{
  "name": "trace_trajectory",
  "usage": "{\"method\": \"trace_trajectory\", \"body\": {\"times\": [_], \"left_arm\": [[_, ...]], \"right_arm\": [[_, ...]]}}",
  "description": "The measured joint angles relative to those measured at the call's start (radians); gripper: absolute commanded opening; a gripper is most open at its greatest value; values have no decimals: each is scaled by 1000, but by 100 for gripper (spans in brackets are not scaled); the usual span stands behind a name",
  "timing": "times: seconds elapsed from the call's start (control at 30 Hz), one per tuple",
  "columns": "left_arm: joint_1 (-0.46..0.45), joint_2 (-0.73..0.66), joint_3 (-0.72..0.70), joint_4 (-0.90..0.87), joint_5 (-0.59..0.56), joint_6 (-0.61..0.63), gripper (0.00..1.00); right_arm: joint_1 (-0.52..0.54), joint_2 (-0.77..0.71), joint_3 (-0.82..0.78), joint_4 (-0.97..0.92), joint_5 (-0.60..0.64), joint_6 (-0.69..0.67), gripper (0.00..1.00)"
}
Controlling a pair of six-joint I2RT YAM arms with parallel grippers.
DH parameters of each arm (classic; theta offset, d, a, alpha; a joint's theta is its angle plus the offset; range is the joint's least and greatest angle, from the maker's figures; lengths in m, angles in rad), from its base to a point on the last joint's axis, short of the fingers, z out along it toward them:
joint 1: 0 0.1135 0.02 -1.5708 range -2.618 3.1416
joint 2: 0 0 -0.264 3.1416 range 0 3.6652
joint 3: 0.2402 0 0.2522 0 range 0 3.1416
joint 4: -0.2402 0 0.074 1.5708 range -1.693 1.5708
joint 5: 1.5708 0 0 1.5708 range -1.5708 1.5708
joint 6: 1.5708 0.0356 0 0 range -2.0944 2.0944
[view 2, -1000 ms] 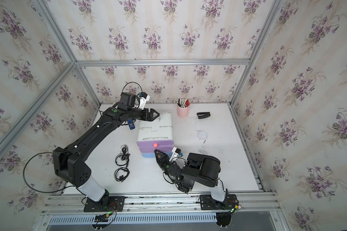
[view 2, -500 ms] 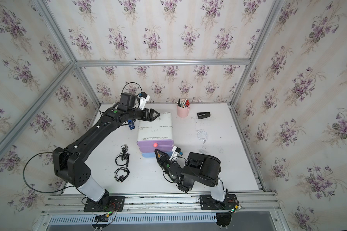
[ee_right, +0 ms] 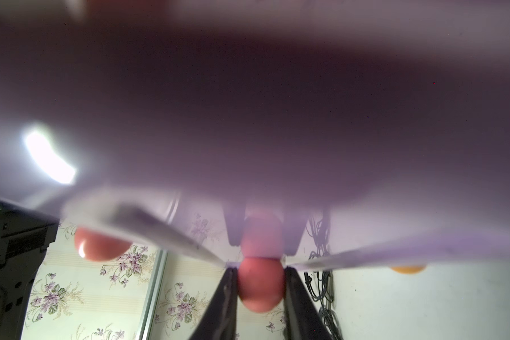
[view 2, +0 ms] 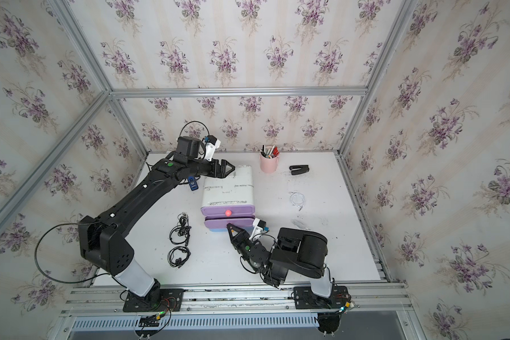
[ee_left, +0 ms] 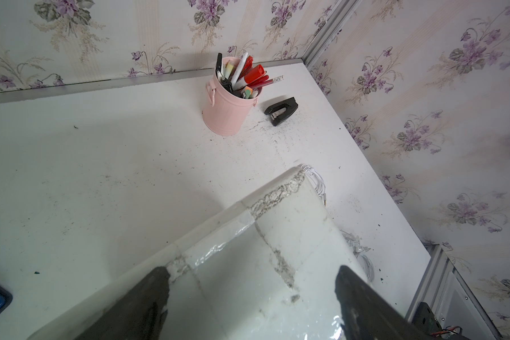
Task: Place the wired earphones into the drawer by color
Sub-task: Open the drawer in the storage box.
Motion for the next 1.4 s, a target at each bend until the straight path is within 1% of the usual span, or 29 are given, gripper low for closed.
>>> {"method": "trace_trajectory", "body": {"times": [0.27,0.93,1.13,1.27,1.33,1.4], "left_arm": [[0,3,-2,12,-19,0,91],[-3,-18,-39,52,-27,-20,91],[-8,-23,-43,52,-34,-23,91],[-12,-24,-44,52,-40,-23,91],[-14,-25,-46,53,-42,-23,91],[-15,-26,-48,55,-43,-23,91]], "right_arm": [[87,-66,-71,-6,51,5,13],[305,-122,-119,-21,243,48,12],[336,-149,-127,-27,270,69,13],[336,-149,-120,-29,273,73,21],[337,-142,-120,-28,272,77,30],[336,-127,-119,-26,272,82,36]]}}
